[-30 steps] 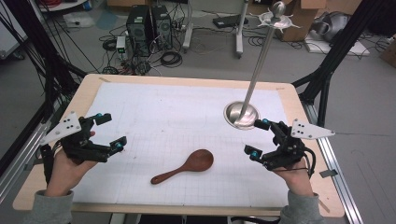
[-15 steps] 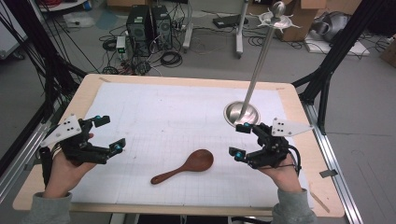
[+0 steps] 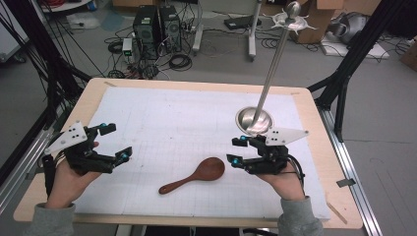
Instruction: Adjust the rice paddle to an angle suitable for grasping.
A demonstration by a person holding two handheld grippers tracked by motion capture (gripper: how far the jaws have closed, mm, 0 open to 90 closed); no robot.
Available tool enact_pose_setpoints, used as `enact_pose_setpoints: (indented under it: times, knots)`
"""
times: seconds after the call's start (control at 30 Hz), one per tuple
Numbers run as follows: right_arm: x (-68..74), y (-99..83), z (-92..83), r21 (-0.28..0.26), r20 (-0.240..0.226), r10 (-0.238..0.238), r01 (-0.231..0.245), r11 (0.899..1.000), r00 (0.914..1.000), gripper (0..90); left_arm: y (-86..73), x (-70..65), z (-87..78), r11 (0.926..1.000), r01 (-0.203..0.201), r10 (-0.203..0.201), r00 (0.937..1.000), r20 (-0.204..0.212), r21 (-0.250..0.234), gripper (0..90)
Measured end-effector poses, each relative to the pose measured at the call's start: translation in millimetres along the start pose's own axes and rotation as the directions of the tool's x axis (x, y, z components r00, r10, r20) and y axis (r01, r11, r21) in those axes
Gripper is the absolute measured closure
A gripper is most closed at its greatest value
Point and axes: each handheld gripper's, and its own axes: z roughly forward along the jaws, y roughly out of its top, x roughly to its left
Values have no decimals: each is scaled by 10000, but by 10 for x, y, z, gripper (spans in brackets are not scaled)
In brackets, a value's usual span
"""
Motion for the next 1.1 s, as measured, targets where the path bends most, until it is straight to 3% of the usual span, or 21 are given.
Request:
enact_pose_setpoints:
  times: [0.13, 0.17, 0.23, 0.33, 0.43, 0.6, 0.7, 0.73, 0.77, 0.87, 1.1]
  knots:
    - [9, -29, 67, 106, -47, -93, 93, 9999, 9999, 549, 4, 9, -19, 10000, -2, 2, 10000, -83, -24, 18]
    - [7, -48, 102, 204, 207, -259, 255, 9995, 9995, 589, 6, 13, -29, 10000, 2, -2, 10000, -81, -52, 18]
    - [0, -78, 138, 255, 272, -254, 247, 9994, 9993, 642, 11, 23, -50, 9999, 25, -26, 9999, -135, -119, 18]
    - [0, -116, 191, 308, 151, -70, 66, 9995, 9999, 716, 5, 28, -56, 9999, 73, -74, 9999, -137, -116, 18]
    - [1, -120, 220, 496, 126, -139, 133, 9987, 9998, 745, 0, 31, -58, 9999, 83, -84, 9998, -194, -90, 18]
    - [30, -124, 320, 684, 18, -413, 411, 9968, 9991, 869, -18, 39, -82, 9999, 35, -40, 9992, -408, -132, 18]
    - [36, -127, 353, 563, 157, -414, 405, 9976, 9990, 894, -16, 37, -100, 9998, -7, -2, 9987, -508, -184, 18]
    - [44, -146, 386, 273, 177, -115, 110, 9996, 9998, 896, -6, 32, -129, 9994, -92, 71, 9979, -637, -320, 32]
    - [44, -146, 386, 273, 177, -115, 110, 9996, 9998, 896, -6, 32, -129, 9994, -92, 71, 9979, -637, -320, 47]
    - [40, -182, 477, 478, 129, 184, -190, 9987, 9997, 897, 7, 33, -160, 9987, -98, 63, 9976, -691, -499, 53]
    - [52, -244, 655, 894, 107, 64, -74, 9960, 9999, 897, -15, 57, -167, 9993, -13, -15, 9971, -760, -367, 53]
